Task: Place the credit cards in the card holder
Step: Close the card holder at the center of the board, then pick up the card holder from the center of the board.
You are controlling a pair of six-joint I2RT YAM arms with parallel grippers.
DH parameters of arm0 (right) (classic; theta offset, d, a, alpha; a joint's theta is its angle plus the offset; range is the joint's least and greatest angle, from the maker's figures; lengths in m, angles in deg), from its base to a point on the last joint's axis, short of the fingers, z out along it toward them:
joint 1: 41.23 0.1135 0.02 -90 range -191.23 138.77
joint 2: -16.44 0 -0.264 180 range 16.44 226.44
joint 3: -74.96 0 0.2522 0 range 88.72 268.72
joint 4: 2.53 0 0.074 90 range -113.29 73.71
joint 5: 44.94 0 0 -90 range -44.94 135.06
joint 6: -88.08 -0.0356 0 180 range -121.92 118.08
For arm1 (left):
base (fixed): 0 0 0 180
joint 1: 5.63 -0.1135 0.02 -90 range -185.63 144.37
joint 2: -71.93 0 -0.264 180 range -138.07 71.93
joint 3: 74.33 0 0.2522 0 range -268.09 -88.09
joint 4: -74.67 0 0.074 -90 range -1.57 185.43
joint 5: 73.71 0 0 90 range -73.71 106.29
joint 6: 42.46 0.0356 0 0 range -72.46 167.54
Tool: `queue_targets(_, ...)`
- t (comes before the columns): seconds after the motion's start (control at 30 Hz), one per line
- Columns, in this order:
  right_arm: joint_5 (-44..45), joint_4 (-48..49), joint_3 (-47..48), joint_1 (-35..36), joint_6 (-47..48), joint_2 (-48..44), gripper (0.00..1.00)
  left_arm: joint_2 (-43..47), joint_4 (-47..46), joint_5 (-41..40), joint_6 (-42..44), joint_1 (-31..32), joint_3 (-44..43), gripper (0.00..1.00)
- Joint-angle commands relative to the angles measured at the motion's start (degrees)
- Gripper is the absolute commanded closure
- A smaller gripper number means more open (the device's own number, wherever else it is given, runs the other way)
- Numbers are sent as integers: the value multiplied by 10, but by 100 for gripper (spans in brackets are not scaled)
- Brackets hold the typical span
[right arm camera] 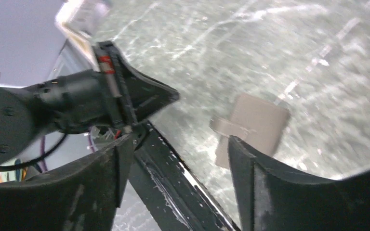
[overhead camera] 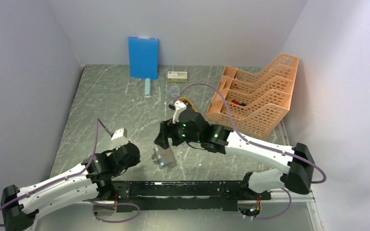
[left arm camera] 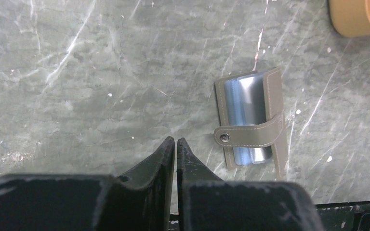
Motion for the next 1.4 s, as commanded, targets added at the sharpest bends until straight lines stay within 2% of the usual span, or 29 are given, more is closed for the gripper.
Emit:
queue_targets(0.0,63,-24,-77,-16,16,-18,42,14,29,-30,-8,-2,-31,87)
queue_targets(0.03,61,-20,-85,-15,16,-9,51,16,27,-30,-6,-3,-35,87)
queue_targets(0.1,51,10,-103,-15,13,10,62,14,17,-29,1,-2,-42,86)
queue_targets(0.33,-2,100,-113,-13,8,100,70,-18,-70,15,53,-3,-64,79)
queue_targets(0.63,-15,131,-116,-7,-2,186,71,-90,-196,83,91,-3,-61,74)
queue_targets(0.8,-7,125,-115,-1,-2,215,69,-151,-248,86,94,-3,-54,73)
queue_targets(1.03,-19,135,-130,0,-20,203,63,-228,-275,64,82,-10,-39,73)
queue_targets(1.23,-30,150,-144,2,-28,187,60,-277,-326,79,74,-34,-9,75)
queue_targets(1.37,-28,144,-154,3,-37,156,56,-316,-317,73,69,-40,-12,78)
